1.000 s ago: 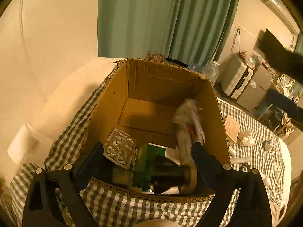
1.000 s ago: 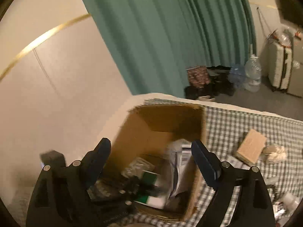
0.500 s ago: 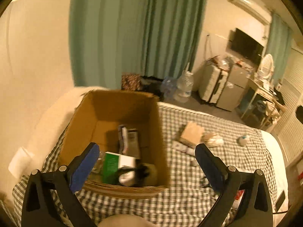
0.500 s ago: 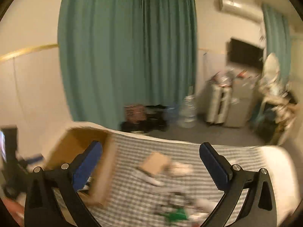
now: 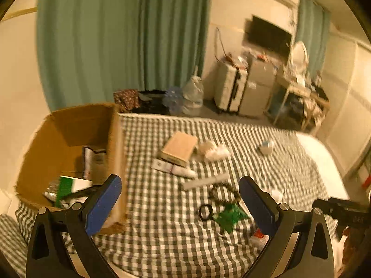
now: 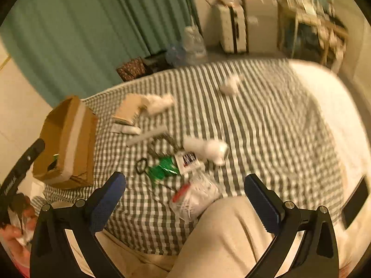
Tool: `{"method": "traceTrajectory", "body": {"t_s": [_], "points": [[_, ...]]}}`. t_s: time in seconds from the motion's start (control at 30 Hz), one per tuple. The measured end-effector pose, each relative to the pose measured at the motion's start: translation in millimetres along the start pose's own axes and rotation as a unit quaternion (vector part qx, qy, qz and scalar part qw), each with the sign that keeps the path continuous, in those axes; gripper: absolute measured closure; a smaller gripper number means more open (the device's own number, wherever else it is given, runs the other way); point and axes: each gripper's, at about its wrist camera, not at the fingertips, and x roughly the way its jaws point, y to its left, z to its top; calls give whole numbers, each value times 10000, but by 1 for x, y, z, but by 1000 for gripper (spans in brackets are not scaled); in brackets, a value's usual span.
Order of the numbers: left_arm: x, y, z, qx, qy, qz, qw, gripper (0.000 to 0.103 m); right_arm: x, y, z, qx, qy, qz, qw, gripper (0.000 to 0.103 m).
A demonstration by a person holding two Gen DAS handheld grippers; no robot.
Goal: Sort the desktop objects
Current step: 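Grasp the white tube with the left tool while the right tool grasps the white cup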
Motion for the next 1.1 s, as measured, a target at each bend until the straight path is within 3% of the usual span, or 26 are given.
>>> {"method": "traceTrajectory", "body": {"t_s": [0.17,0.27,0.4,0.57,0.83,0.9,0.97,1.1], "points": [[58,-28,-13,457,516,-136,9975,0,23,-21,-1,-365,-192,-409,9983,4],[97,-40,-16,729,705,-167,9947,0,51,-21,12,-687,-111,-444,9966,17],[153,-48,-23,1234,1028,102,9870,0,100,-19,22,-1165,213,-642,9909,31],[202,-46,-34,1669,1387,98,9761,0,148,-25,30,-1158,671,-488,9898,32],[249,-47,-43,1933,1865,-512,9619,0,181,-28,29,-1217,1273,-519,9830,34],[252,-47,-43,1842,2012,-758,9591,12,185,-34,28,-1067,1386,-458,9835,40],[247,-46,-41,1724,2088,-998,9575,43,182,-39,27,-942,1365,-391,9854,44],[231,-57,-45,2307,2140,-815,9457,60,172,-50,24,-666,1303,-250,9889,55]]}}
